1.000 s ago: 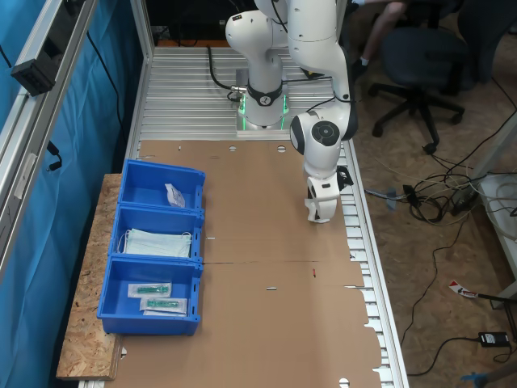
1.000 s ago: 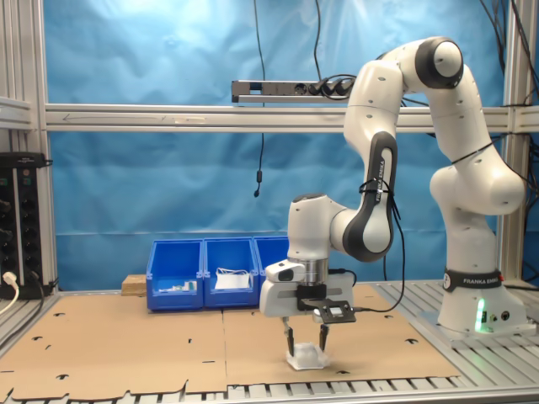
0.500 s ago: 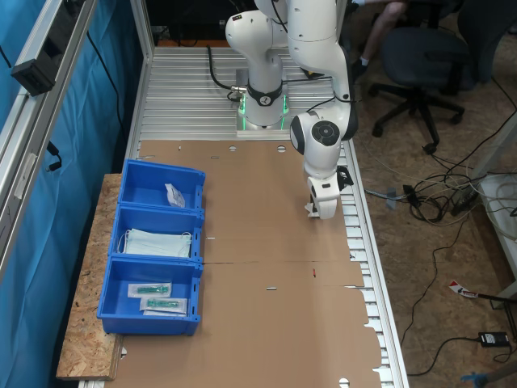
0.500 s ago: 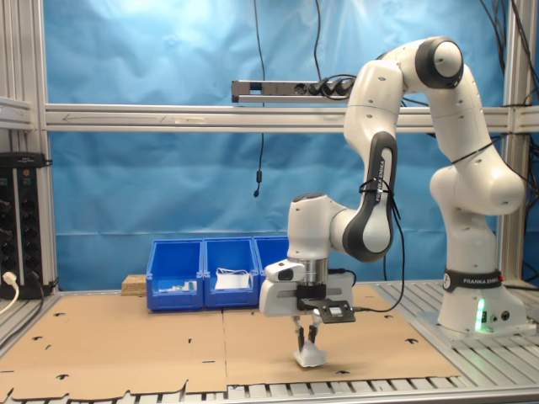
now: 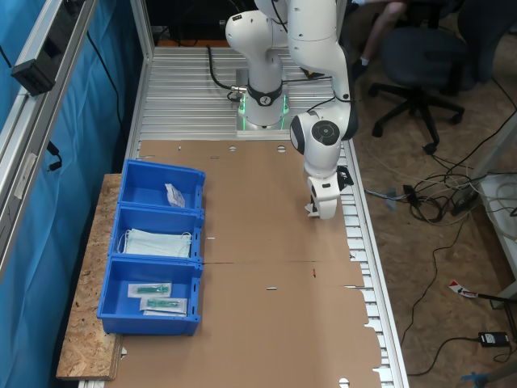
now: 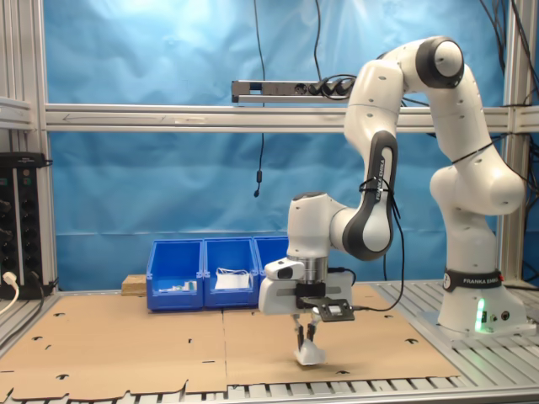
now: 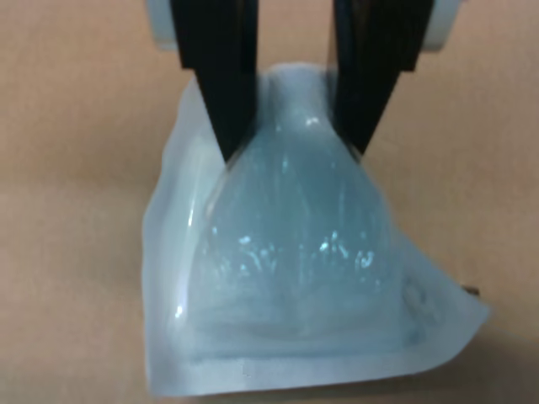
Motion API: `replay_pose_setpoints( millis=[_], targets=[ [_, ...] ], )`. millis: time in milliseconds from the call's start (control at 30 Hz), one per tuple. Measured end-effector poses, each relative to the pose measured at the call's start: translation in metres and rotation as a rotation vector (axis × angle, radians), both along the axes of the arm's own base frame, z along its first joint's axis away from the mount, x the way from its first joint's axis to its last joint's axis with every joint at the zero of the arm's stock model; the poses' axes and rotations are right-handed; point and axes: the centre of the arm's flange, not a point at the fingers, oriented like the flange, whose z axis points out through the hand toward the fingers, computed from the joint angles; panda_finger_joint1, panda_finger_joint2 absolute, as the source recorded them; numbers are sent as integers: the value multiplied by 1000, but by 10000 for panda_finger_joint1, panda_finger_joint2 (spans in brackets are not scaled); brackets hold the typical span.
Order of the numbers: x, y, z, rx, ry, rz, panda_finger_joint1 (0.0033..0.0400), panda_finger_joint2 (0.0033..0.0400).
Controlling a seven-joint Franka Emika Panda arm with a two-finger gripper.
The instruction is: Pick and place sorting task of medical equipment.
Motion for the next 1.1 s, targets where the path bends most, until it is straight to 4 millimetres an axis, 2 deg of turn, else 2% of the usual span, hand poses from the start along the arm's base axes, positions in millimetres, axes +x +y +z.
replay_pose_setpoints(
  millis=[267,467,533,567,700,900,1100],
  targets=[
    [7,1,25,10,-52,0,60,60],
    [13,-3,55,20,-114,-9,60,60],
    [15,-6,72,25,-149,-16,60,60],
    [15,-6,72,25,-149,-16,60,60],
    [16,-12,95,31,-193,-29,60,60],
    [18,-27,128,37,-246,-61,60,60],
    [21,-57,157,34,-275,-125,61,61]
  ],
)
